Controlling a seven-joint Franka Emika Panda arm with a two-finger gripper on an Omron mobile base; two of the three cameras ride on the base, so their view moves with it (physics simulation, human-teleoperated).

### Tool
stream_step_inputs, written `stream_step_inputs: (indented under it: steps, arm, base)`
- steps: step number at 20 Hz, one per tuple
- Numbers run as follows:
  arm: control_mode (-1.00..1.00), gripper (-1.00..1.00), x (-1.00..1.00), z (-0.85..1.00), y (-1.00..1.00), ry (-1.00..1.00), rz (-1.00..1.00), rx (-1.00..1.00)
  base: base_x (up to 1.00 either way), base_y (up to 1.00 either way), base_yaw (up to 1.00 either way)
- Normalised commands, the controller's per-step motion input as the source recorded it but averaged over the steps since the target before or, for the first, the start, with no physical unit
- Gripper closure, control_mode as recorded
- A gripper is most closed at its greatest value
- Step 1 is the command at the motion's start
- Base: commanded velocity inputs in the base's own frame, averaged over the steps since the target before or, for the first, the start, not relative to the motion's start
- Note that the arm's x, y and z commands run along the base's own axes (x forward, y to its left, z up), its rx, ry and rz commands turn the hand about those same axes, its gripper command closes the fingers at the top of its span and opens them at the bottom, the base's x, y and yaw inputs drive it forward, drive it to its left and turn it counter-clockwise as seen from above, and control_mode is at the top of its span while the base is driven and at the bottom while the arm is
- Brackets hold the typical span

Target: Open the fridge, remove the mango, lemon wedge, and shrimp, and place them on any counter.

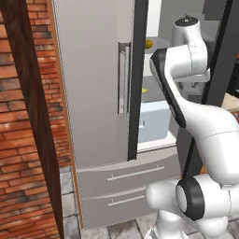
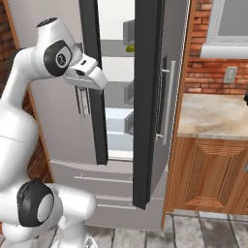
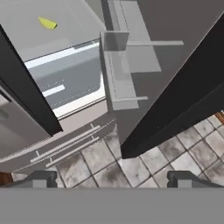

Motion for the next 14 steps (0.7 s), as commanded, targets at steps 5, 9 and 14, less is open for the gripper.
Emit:
stream_step_inputs:
  steps: [5, 9, 14]
  arm:
    - [-1.0, -1.0, 0.62, -0.57, 0.02, -0.08, 0.0, 0.0]
    - [-1.0, -1.0, 0.55, -0.12, 0.0, -0.07, 0.0, 0.0]
    - [-1.0, -1.0, 0.33, -0.09, 0.0, -0.15, 0.0, -0.04]
  base:
    - [0.0, 0.0, 0.0]
    - [0.0, 0.0, 0.0]
    - [0.0, 0.0, 0.0]
